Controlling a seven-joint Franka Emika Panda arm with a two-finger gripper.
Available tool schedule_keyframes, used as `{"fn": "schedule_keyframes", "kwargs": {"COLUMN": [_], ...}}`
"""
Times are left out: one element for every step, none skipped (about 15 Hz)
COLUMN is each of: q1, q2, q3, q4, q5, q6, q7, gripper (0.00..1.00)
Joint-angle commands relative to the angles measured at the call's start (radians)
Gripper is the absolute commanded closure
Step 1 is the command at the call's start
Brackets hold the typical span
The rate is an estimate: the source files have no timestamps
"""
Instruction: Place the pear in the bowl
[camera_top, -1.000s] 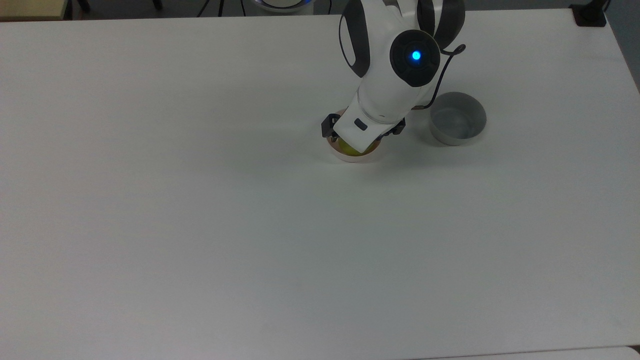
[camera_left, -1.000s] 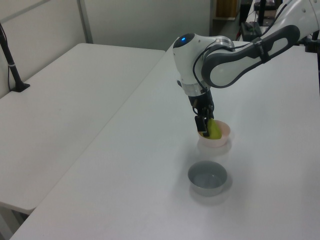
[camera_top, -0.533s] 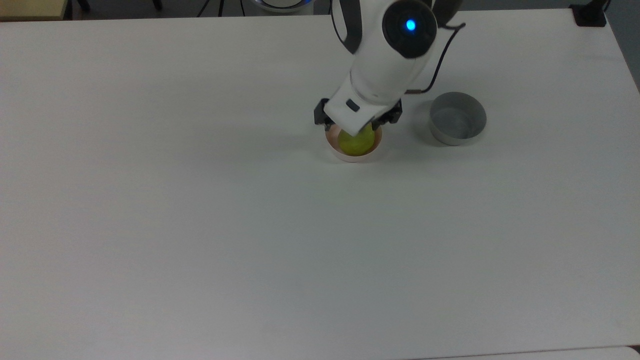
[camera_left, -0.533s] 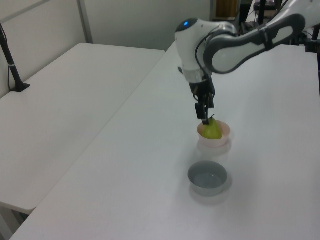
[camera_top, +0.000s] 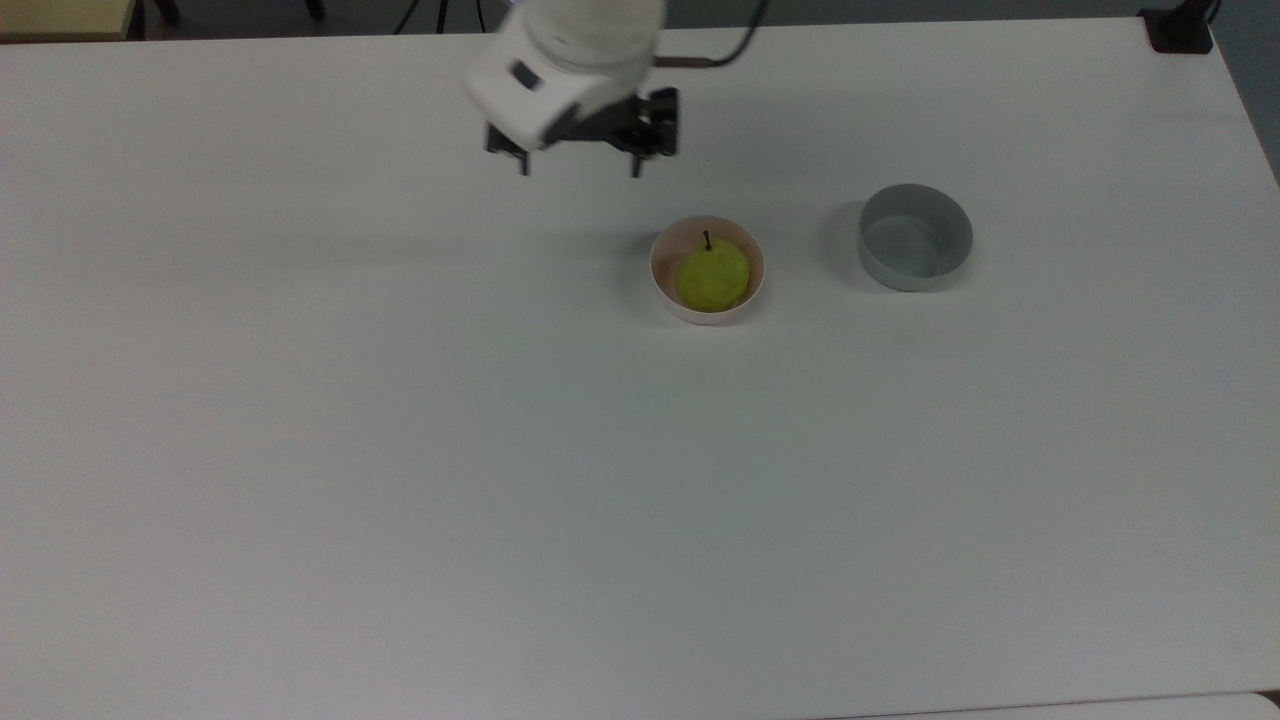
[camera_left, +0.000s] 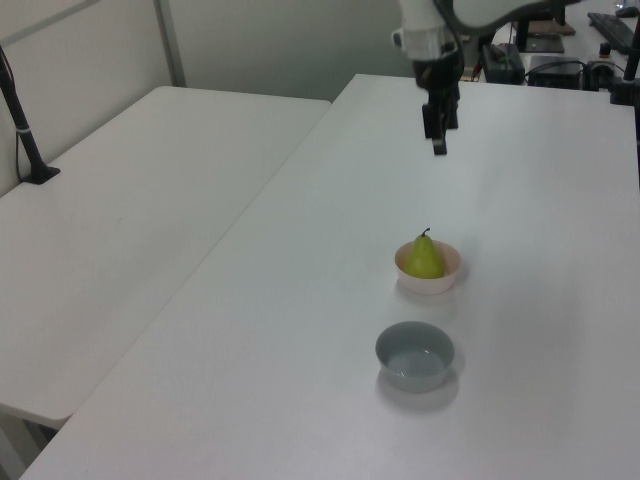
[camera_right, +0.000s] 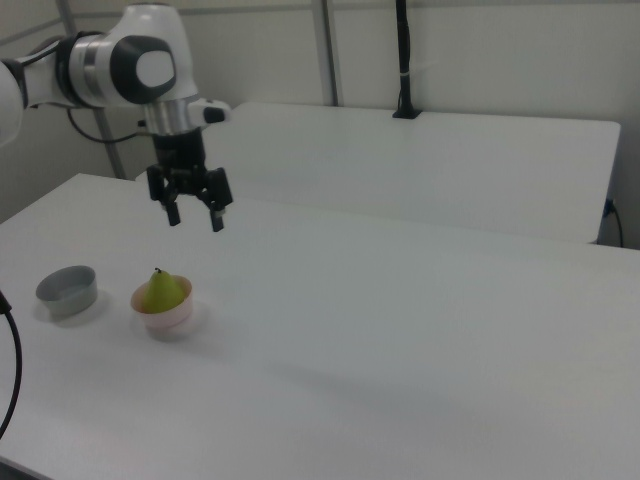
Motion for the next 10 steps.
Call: {"fn": "schedule_keyframes", "kwargs": {"q1": [-0.098,-0.122,-0.141,-0.158,-0.167,-0.169,-0.173,-0.175,-0.178,-0.183], "q2": [-0.052,-0.052,-0.052,-0.052,-0.051,-0.052,-0.054,-0.054,-0.055,-0.058], "q3": [0.0,0.0,0.0,0.0,0.0,-0.001,-0.003,-0.003,-0.004,-0.003], "q4": [-0.019,-0.016,-0.014,-0.014,-0.014,-0.014,-0.013,-0.013,-0.011,-0.011], "q5": [0.004,0.002,-0.004,-0.004,-0.005,-0.008,-0.008,-0.008,-0.008,-0.007], "q6": [-0.023,-0.023,-0.023,-0.019,-0.013,-0.014,-0.016,-0.013,-0.012,-0.014], "q7": [-0.044,-0.044,-0.044,-0.044,-0.041,-0.041,-0.041,-0.041,-0.041,-0.041], "gripper": [0.0,0.0,0.0,0.0,0.0,0.0,0.0,0.0,0.0,0.0]}}
